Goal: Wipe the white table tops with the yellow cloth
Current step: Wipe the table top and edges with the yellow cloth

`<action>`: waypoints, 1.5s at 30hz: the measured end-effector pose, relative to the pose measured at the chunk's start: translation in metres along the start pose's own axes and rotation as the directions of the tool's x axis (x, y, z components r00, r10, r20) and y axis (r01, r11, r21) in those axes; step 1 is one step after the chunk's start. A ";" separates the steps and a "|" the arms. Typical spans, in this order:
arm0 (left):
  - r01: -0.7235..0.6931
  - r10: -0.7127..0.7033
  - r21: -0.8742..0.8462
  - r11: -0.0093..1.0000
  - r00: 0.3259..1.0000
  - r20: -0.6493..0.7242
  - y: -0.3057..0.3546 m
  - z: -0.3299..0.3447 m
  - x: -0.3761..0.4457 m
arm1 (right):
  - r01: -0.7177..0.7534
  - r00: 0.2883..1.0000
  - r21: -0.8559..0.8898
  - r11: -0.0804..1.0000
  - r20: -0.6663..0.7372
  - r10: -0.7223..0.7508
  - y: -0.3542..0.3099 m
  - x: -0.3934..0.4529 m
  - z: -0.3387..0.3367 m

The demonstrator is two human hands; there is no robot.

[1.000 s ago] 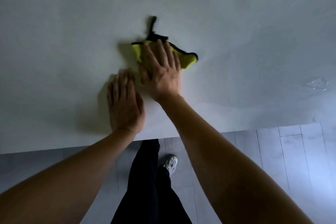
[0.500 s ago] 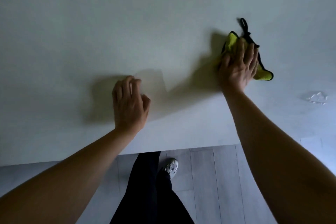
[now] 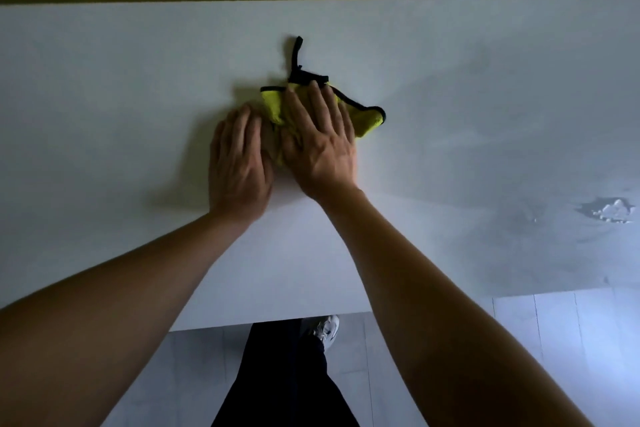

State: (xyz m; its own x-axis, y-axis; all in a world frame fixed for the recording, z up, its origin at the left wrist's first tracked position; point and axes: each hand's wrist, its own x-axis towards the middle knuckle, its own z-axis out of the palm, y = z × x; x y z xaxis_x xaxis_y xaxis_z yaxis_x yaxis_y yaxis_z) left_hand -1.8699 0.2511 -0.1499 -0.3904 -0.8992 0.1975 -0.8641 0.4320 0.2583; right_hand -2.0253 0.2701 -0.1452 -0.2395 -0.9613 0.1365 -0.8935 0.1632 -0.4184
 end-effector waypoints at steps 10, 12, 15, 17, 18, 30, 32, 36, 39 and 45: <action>0.036 -0.042 0.050 0.998 0.989 0.138 -0.012 0.004 0.074 | -0.558 0.822 -0.080 0.826 -0.189 0.538 0.155 0.060 -0.063; 0.047 -0.053 0.050 0.998 0.990 0.131 -0.012 0.004 0.074 | -0.612 0.779 -0.065 0.788 -0.224 0.586 0.152 0.064 -0.060; 0.053 -0.059 0.048 0.997 0.989 0.135 -0.010 0.004 0.074 | -0.650 0.744 -0.054 0.758 -0.247 0.621 0.132 0.072 -0.051; 0.044 -0.051 0.055 0.998 0.990 0.135 -0.010 0.003 0.076 | -0.594 0.795 -0.115 0.796 -0.236 0.559 0.106 0.082 -0.038; 0.037 -0.044 0.052 0.998 0.989 0.139 -0.010 0.003 0.076 | -0.532 0.838 -0.123 0.838 -0.223 0.499 0.089 0.087 -0.030; 0.023 -0.033 0.066 0.998 0.988 0.149 -0.014 0.001 0.079 | -0.225 0.965 -0.068 0.972 -0.152 0.212 0.038 0.119 0.007; 0.031 -0.039 0.051 0.998 0.986 0.159 -0.013 0.001 0.080 | -0.368 0.911 -0.121 0.922 -0.244 0.332 0.085 0.131 -0.010; 0.030 -0.037 0.048 0.998 0.985 0.166 -0.013 0.002 0.081 | -0.623 0.771 -0.097 0.776 -0.245 0.588 0.150 0.148 -0.043; 0.026 -0.035 0.055 0.998 0.985 0.170 -0.012 0.003 0.080 | -0.727 0.670 -0.033 0.686 -0.254 0.697 0.135 0.155 -0.035; 0.028 -0.037 0.059 0.998 0.987 0.155 -0.013 0.004 0.080 | -0.165 0.973 -0.077 0.983 -0.177 0.149 0.019 0.166 0.020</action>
State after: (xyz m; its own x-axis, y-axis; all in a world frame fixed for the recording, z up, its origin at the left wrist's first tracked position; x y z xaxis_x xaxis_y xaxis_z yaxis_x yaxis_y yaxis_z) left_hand -1.8916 0.1732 -0.1411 -0.4025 -0.9146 0.0388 -0.8921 0.4014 0.2075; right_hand -2.0741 0.1094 -0.1488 -0.4336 -0.8715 0.2292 -0.8684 0.3361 -0.3647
